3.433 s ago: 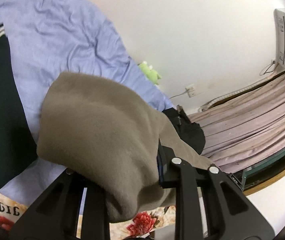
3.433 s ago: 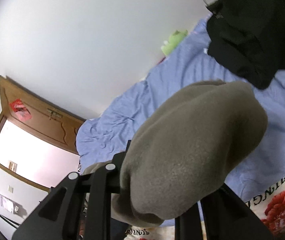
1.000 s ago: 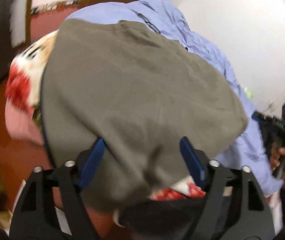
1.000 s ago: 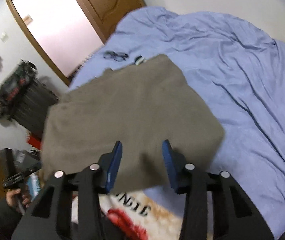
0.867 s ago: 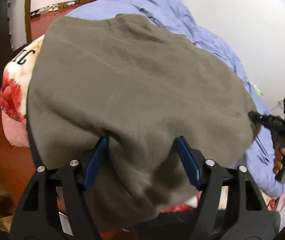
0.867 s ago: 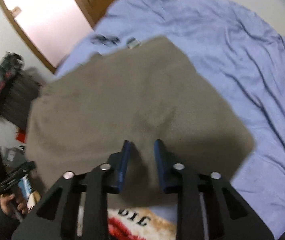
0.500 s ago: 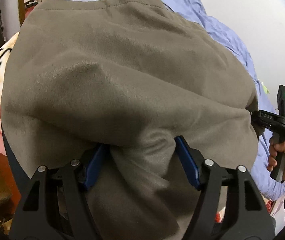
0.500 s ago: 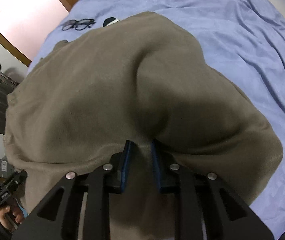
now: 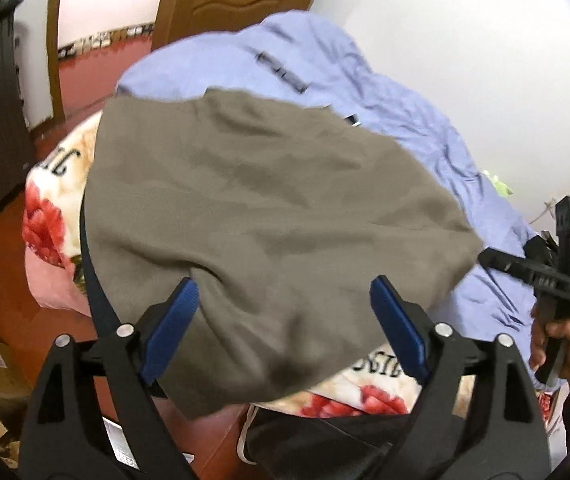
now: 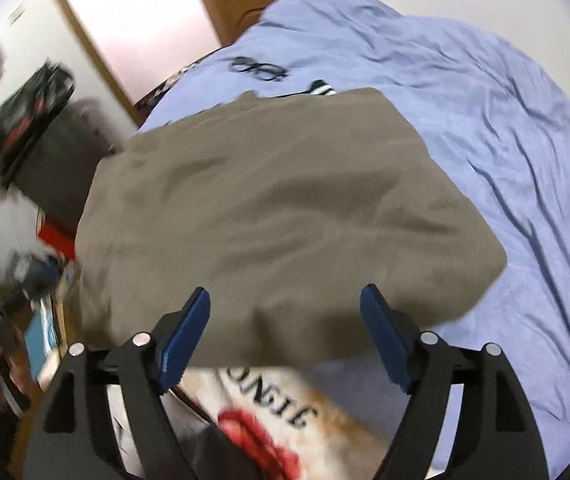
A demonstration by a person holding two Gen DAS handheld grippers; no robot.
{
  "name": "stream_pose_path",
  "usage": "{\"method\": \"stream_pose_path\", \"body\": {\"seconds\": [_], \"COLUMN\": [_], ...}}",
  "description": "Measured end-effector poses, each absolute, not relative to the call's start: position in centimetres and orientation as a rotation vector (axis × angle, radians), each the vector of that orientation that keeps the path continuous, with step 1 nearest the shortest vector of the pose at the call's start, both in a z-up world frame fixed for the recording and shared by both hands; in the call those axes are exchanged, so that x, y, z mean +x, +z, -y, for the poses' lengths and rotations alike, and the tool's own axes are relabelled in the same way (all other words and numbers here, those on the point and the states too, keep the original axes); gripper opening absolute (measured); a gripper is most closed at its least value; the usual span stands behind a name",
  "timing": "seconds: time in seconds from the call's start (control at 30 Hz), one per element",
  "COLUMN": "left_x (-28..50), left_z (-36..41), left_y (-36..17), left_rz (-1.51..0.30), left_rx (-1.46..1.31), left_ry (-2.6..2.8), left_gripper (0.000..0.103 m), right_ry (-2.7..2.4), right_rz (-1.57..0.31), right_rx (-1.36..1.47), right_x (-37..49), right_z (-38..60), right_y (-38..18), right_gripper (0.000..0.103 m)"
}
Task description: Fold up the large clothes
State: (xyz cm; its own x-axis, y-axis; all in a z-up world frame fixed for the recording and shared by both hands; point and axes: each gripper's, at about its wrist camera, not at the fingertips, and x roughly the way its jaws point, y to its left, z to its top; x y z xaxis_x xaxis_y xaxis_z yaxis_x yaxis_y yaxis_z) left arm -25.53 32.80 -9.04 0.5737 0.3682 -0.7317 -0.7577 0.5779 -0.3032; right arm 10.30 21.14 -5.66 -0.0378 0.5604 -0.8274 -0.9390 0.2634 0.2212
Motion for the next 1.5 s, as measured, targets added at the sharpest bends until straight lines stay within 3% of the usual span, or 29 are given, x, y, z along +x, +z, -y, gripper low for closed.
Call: {"method": "stream_pose_path", "body": {"seconds": [0.23, 0.43, 1.5], "left_x": [-24.4, -23.1, -23.4], "left_z": [-27.4, -24.8, -22.8], "left_y": [-5.8, -5.9, -6.7], "left_rz": [-0.617, -0.614, -0.591], "left_rx": [-0.528, -0.514, -0.498], "left_ry": [0.754, 0.740, 0.781], "left_gripper": [0.091, 0.091, 0.091], "right_ry": [1.388, 1.387, 1.400], "right_rz": [-0.964, -0.933, -0.899], "right_rx": [-0.400, -0.375, -0.294], "right_x": [4.8, 2.7, 2.1], "right_z": [-17.2, -14.9, -15.0], "right_y": [-2.8, -2.7, -3.5], "right_gripper": [0.095, 0.098, 0.098]}}
